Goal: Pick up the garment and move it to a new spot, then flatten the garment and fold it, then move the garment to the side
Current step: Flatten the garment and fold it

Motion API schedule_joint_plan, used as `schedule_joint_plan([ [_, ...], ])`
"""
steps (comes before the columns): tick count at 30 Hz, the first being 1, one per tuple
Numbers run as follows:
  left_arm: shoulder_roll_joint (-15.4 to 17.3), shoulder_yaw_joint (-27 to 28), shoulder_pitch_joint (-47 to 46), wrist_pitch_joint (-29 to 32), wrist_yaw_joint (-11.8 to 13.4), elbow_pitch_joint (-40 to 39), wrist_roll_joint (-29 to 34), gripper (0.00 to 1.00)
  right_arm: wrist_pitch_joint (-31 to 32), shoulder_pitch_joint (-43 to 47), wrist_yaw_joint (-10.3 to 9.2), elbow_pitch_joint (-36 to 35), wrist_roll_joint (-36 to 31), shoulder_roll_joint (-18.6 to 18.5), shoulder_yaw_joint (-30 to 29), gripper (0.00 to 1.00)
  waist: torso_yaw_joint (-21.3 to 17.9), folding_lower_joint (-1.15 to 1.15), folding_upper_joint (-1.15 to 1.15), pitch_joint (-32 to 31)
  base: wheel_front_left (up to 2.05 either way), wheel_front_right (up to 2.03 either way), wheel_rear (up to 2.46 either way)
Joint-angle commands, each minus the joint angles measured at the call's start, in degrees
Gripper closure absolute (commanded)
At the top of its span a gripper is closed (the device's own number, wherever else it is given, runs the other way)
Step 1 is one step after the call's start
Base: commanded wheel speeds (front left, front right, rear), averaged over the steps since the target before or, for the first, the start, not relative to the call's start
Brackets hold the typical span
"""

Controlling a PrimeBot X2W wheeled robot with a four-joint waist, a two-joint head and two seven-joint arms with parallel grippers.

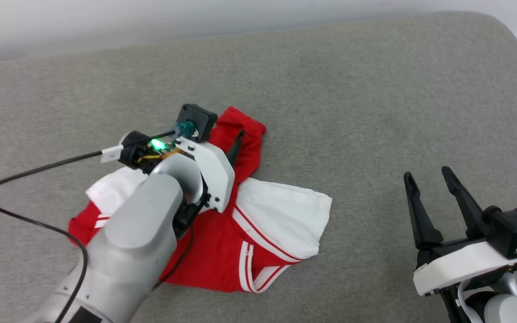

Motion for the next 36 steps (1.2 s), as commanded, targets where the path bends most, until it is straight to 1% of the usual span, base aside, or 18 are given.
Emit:
schedule_joint_plan([
  [1, -0.2, 0.2, 1.3, -0.2, 0.3, -0.2, -0.4, 0.00, 0.1, 0.5, -0.04, -0.2, -0.3, 0.1, -0.2, 0.00, 1.7, 0.00, 0.00, -1.6, 0.00, 0.00, 0.00],
  [3, 0.4, 0.2, 2.1, 1.0, 0.4, -0.8, -0.9, 0.00, 0.6, 1.1, -0.04, -0.5, -0.2, 0.1, -0.4, 0.00, 2.7, 0.00, 0.00, -2.7, 0.00, 0.00, 0.00],
  [4, 0.7, -0.1, 2.7, 2.2, 0.1, -1.1, -1.3, 0.00, 0.7, 1.4, -0.04, -0.6, -0.2, 0.1, -0.5, 0.00, 3.2, 0.00, 0.00, -3.1, 0.00, 0.00, 0.00],
  [10, 4.0, -1.0, 5.2, 14.5, -2.0, -5.0, -5.2, 0.00, 1.7, 2.5, -0.04, -1.9, 0.2, 0.1, -0.5, 0.00, 4.7, 0.00, 0.00, -3.8, 0.00, 0.00, 0.00],
  [13, 6.2, -1.0, 5.9, 19.3, -1.9, -7.8, -6.5, 0.00, 2.1, 2.8, -0.04, -2.2, 0.6, 0.1, -0.1, 0.00, 4.5, 0.00, 0.00, -3.1, 0.00, 0.00, 0.00],
  [18, 9.1, -1.1, 6.3, 26.9, -1.8, -10.9, -8.6, 0.00, 1.7, 2.0, -0.04, -1.7, 1.4, 0.1, 0.4, 0.00, 3.2, 0.00, 0.00, -1.3, 0.00, 0.00, 0.00],
  [19, 9.5, -0.9, 6.4, 28.3, -1.8, -11.5, -9.3, 0.26, 1.7, 1.8, -0.04, -1.5, 1.5, 0.1, 0.4, 0.00, 2.8, 0.00, 0.00, -1.0, 0.00, 0.00, 0.00],
  [21, 10.3, -0.9, 6.3, 30.1, -1.5, -12.6, -9.6, 0.95, 1.3, 1.4, -0.04, -1.0, 1.6, 0.1, 0.2, 0.00, 2.3, 0.00, 0.00, -0.5, 0.00, 0.00, 0.00],
  [22, 10.7, -0.9, 6.3, 31.0, -1.5, -13.1, -10.1, 1.00, 1.1, 1.3, -0.04, -0.8, 1.7, 0.1, 0.2, 0.00, 2.1, 0.00, 0.00, -0.2, 0.00, 0.00, 0.00],
  [24, 11.7, -0.8, 6.2, 31.6, -1.0, -14.2, -9.6, 1.00, 0.8, 1.3, -0.04, -0.5, 1.8, 0.1, 0.1, 0.00, 1.8, 0.00, 0.00, 0.1, 0.00, 0.00, 0.00],
  [28, 13.0, -0.2, 6.3, 29.9, 0.0, -17.8, -9.0, 1.00, 0.4, 1.7, -0.04, 0.0, 2.1, 0.1, -0.4, 0.00, 2.1, 0.00, 0.00, 0.0, 0.00, 0.00, 0.00],
  [33, 15.1, 1.0, 7.1, 27.5, 1.7, -23.7, -8.0, 1.00, 0.7, 2.1, -0.04, 0.3, 1.8, 0.1, -1.2, 0.00, 4.3, 0.00, 0.00, -1.0, 0.00, 0.00, 0.00],
  [36, 17.0, 1.7, 8.7, 26.8, 3.1, -27.7, -7.6, 1.00, 1.1, 2.2, -0.04, -0.2, 1.4, 0.1, -1.5, 0.00, 5.9, 0.00, 0.00, -1.8, 0.00, 0.00, 0.00],
])
